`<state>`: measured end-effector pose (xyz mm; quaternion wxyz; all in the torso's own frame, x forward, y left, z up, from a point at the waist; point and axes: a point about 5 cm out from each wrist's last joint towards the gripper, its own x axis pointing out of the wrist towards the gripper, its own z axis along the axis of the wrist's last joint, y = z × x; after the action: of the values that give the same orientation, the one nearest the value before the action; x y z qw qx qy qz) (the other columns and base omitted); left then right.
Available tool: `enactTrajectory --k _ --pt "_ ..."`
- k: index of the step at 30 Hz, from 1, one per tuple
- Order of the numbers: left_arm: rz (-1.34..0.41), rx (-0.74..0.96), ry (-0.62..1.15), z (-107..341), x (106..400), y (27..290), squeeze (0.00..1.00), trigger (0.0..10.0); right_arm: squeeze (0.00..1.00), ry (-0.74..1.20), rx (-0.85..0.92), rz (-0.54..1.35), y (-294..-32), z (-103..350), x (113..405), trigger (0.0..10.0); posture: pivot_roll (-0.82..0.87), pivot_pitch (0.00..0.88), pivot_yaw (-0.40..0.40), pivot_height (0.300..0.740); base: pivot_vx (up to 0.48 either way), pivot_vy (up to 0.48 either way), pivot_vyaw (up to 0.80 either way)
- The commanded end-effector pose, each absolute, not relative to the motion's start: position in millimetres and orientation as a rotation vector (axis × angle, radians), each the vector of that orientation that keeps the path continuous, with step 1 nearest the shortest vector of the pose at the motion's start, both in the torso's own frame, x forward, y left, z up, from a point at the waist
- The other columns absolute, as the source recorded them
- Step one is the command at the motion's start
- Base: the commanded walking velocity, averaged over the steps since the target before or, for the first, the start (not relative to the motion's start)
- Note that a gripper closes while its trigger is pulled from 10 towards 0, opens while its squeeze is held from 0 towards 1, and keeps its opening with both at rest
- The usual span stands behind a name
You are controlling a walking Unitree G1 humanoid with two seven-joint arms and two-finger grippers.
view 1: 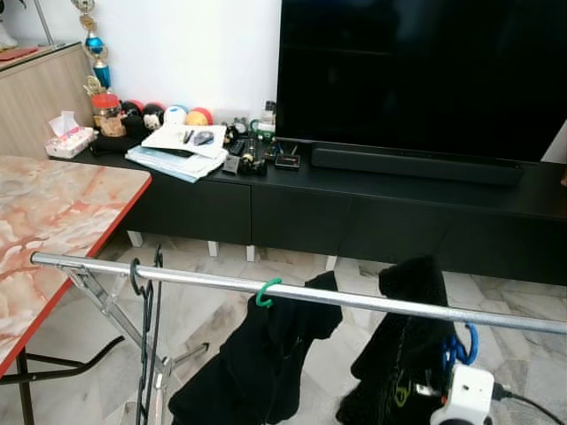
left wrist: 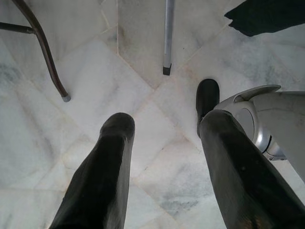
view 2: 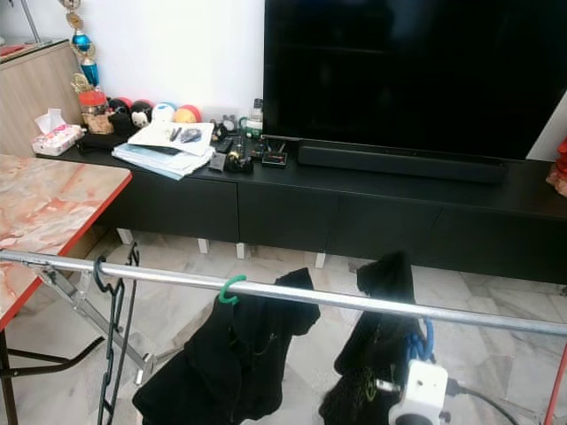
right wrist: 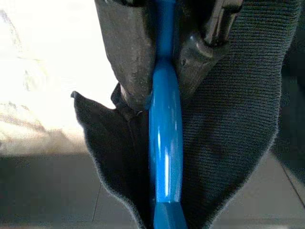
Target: Hang hanger
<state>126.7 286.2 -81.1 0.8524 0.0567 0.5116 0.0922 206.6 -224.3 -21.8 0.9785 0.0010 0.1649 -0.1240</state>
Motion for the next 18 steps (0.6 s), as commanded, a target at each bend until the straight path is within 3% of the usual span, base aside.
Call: enactTrajectory --k 1,2,4,5,6,18 --pt "0.186 0.132 1.083 -81 126 287 0.0 10.0 0.0 0.321 0.004 -0.258 -226 -20 208 0.0 0.13 0.0 -0.048 0.74 0.0 0.0 0.0" --pt "0.186 0.132 1.083 -81 126 287 0.0 10.0 0.0 0.321 0.004 -0.258 -226 -20 208 0.0 0.13 0.0 -0.048 0.74 0.0 0.0 0.0" --pt "0.19 0.129 1.081 -81 126 287 0.0 10.0 0.0 0.353 0.002 -0.259 -226 -24 207 3.1 0.12 0.0 -0.043 0.74 0.0 0.0 0.0" --pt "0.191 0.129 1.081 -81 126 287 0.0 10.0 0.0 0.364 0.001 -0.258 -226 -25 206 3.1 0.12 0.0 -0.043 0.74 0.0 0.0 0.0" --pt "0.191 0.126 1.078 -81 126 287 0.0 10.0 0.0 0.37 0.001 -0.25 -225 -27 207 10.0 0.13 0.0 -0.04 0.74 0.0 0.0 0.0" --pt "0.194 0.144 1.078 -79 126 291 0.0 10.0 0.0 0.332 0.005 -0.225 -220 -19 222 10.0 0.13 0.0 -0.021 0.74 0.0 0.0 0.0"
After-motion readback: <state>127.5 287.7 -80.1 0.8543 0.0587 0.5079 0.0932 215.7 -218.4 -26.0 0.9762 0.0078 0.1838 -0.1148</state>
